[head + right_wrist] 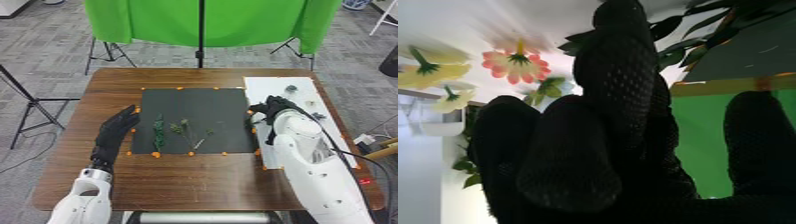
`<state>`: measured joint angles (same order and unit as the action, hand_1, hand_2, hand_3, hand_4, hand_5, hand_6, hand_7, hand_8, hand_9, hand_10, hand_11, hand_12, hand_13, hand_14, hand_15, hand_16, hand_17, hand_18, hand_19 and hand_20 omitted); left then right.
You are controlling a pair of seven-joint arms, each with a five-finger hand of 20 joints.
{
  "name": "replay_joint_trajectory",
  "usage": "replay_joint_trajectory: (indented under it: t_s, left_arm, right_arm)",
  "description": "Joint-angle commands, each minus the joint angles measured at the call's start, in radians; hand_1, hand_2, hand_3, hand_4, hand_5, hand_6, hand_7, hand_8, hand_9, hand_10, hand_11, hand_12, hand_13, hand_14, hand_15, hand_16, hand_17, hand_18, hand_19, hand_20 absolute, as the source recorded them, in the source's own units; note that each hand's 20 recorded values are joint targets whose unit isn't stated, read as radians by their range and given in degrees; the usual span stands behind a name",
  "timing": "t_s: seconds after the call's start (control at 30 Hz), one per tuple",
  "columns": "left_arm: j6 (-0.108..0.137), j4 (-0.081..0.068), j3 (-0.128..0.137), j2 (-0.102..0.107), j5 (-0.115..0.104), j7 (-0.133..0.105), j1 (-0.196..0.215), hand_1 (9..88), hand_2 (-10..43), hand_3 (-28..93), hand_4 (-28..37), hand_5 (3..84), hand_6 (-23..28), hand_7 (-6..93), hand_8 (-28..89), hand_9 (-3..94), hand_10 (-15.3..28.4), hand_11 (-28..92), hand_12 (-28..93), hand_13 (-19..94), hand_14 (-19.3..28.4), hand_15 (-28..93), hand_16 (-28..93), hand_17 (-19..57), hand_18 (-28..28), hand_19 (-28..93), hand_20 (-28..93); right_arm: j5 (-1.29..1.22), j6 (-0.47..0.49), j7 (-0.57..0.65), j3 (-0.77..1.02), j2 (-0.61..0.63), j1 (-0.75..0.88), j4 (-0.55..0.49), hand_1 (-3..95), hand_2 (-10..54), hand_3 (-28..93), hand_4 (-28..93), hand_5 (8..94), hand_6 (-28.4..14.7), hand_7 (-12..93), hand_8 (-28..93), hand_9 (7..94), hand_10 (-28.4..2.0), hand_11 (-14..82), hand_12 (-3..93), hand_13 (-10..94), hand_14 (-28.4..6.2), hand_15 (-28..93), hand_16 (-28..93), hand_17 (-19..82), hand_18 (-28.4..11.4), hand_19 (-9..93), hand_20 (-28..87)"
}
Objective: Arrange flowers
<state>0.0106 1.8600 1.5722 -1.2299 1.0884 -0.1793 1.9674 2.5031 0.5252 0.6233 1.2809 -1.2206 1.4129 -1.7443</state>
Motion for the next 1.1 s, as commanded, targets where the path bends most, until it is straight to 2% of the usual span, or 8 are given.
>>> replay_joint_trajectory:
  t_s: [0.03, 0.6, 0.9, 0.97, 1.0, 1.03, 1.07, 1.1]
  left_arm:
    - [-0.014, -0.014, -0.020, -0.021, 0.003, 0.015, 0.021, 20.7, -6.7, 67, -20.6, 42.3, 1.7, 7.8, -5, 42.6, 10.8, 9, 15, 33, 14.4, 9, 4, 3.8, 10.9, 1, 18]
    - [-0.024, -0.021, -0.028, -0.027, 0.007, 0.015, 0.014, 20.6, -6.7, 67, -20.4, 42.3, 1.8, 7.6, -5, 42.2, 10.8, 9, 15, 33, 14.5, 9, 4, 3.8, 10.9, 1, 18]
    - [-0.015, -0.017, -0.021, -0.033, 0.007, 0.011, 0.021, 20.6, -6.7, 67, -20.5, 42.2, 1.7, 7.7, -5, 42.3, 10.6, 9, 15, 32, 14.4, 9, 4, 3.7, 11.0, 1, 18]
    - [-0.016, -0.018, -0.021, -0.035, 0.006, 0.011, 0.021, 20.7, -6.7, 67, -20.5, 42.2, 1.7, 7.6, -5, 42.2, 10.7, 9, 15, 32, 14.4, 9, 4, 3.7, 11.0, 1, 18]
    - [-0.021, -0.022, -0.023, -0.036, 0.007, 0.011, 0.015, 20.7, -6.7, 67, -20.5, 42.2, 1.8, 7.6, -5, 42.1, 10.7, 9, 15, 32, 14.3, 9, 4, 3.6, 11.0, 1, 18]
    - [-0.023, -0.021, -0.022, -0.036, 0.007, 0.013, 0.016, 20.6, -6.7, 67, -20.5, 42.2, 1.8, 7.6, -5, 42.0, 10.7, 9, 15, 32, 14.4, 9, 4, 3.6, 11.0, 1, 18]
    - [-0.023, -0.021, -0.022, -0.036, 0.007, 0.012, 0.015, 20.6, -6.7, 67, -20.4, 42.2, 1.8, 7.6, -5, 42.0, 10.7, 9, 15, 32, 14.4, 9, 4, 3.6, 11.0, 1, 18]
    - [-0.023, -0.020, -0.022, -0.037, 0.008, 0.013, 0.015, 20.7, -6.7, 67, -20.4, 42.2, 1.8, 7.5, -5, 41.8, 10.7, 9, 15, 32, 14.4, 9, 4, 3.6, 11.0, 1, 18]
  right_arm:
    - [0.057, -0.038, -0.028, -0.024, -0.034, -0.015, 0.054, 13.7, 14.3, 51, -9, 82.8, -7.1, 14, -5, 93.7, -13.3, 42.6, 25.3, 94, -5.0, 65, 33, 73, -11.4, 93, 61]
    - [0.264, -0.098, -0.151, -0.085, -0.082, -0.061, 0.177, 26.2, -9.2, 58, -7, 75.4, -7.4, 11, -6, 89.7, -14.1, 41.9, 26.6, 90, -5.6, 64, 36, 67, -12.9, 93, 61]
    - [0.320, -0.128, -0.198, -0.091, -0.088, -0.048, 0.206, 40.8, -9.5, 58, -8, 78.0, -5.5, 15, -5, 90.1, -11.7, 45.3, 26.5, 91, -4.1, 66, 35, 69, -11.6, 93, 61]
    - [0.338, -0.156, -0.218, -0.093, -0.088, -0.037, 0.216, 45.5, -9.5, 56, -8, 78.6, -5.2, 16, 7, 90.3, -11.1, 46.5, 26.1, 92, -3.9, 66, 35, 70, -11.4, 93, 62]
    - [0.340, -0.166, -0.218, -0.094, -0.086, -0.034, 0.219, 49.3, -9.5, 51, -6, 79.2, -5.1, 16, 12, 90.5, -10.8, 47.0, 26.0, 92, -3.8, 67, 35, 70, -11.4, 93, 63]
    - [0.341, -0.158, -0.220, -0.090, -0.090, -0.031, 0.221, 71.2, -9.5, -1, 29, 80.3, -4.8, 16, 18, 90.7, -10.4, 47.7, 25.9, 92, -3.7, 67, 35, 70, -11.3, 93, 63]
    - [0.336, -0.175, -0.226, -0.088, -0.089, -0.028, 0.226, 79.4, -9.5, -19, 41, 81.1, -4.3, 17, 21, 90.8, -10.3, 48.4, 26.0, 92, -3.6, 68, 35, 70, -11.4, 93, 64]
    - [0.342, -0.206, -0.233, -0.088, -0.088, -0.023, 0.233, 83.4, -9.5, -25, 46, 81.5, -3.8, 19, 22, 91.0, -10.2, 49.1, 26.0, 92, -3.6, 69, 35, 71, -11.6, 93, 65]
